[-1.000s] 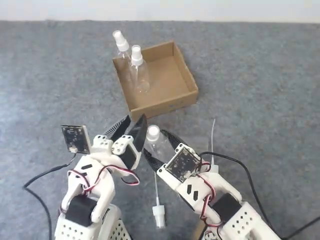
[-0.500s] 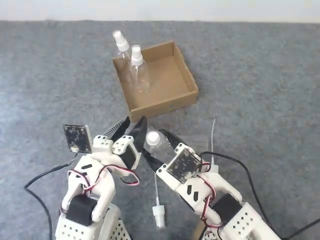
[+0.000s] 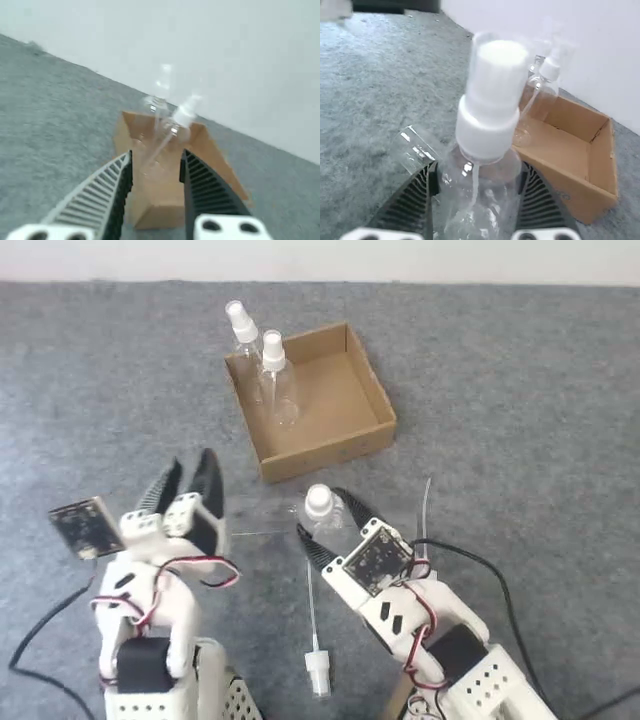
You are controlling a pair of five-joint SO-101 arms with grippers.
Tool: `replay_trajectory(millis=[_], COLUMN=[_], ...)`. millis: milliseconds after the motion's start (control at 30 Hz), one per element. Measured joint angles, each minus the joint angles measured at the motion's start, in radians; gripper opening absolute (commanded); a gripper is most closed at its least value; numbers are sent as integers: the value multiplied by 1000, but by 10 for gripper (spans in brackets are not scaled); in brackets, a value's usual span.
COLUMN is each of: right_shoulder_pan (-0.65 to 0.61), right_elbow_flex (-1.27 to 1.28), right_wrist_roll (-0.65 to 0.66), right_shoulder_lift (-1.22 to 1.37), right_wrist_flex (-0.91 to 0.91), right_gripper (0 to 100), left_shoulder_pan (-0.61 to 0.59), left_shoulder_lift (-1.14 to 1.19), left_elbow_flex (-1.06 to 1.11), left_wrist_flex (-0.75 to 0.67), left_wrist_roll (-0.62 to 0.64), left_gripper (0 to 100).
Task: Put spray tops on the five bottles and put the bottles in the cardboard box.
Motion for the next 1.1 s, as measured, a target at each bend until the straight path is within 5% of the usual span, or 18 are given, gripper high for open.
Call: replay_trajectory(millis=[200,567,1100], right_shoulder_pan=[38,51,51], right_elbow_flex=[0,-101,-396], right_wrist_roll=[0,0,0], right_shoulder_lift=[0,0,-2], right_wrist_flex=[-5,12,81], right_gripper=[34,33,33], left_shoulder_pan=[-152,-272,-288], left_shoulder_lift=[0,0,0], left_elbow_flex=[34,267,270], left_wrist_flex=[0,-106,-115], left_wrist_roll=[-152,-172,-173], left_gripper=[145,145,145])
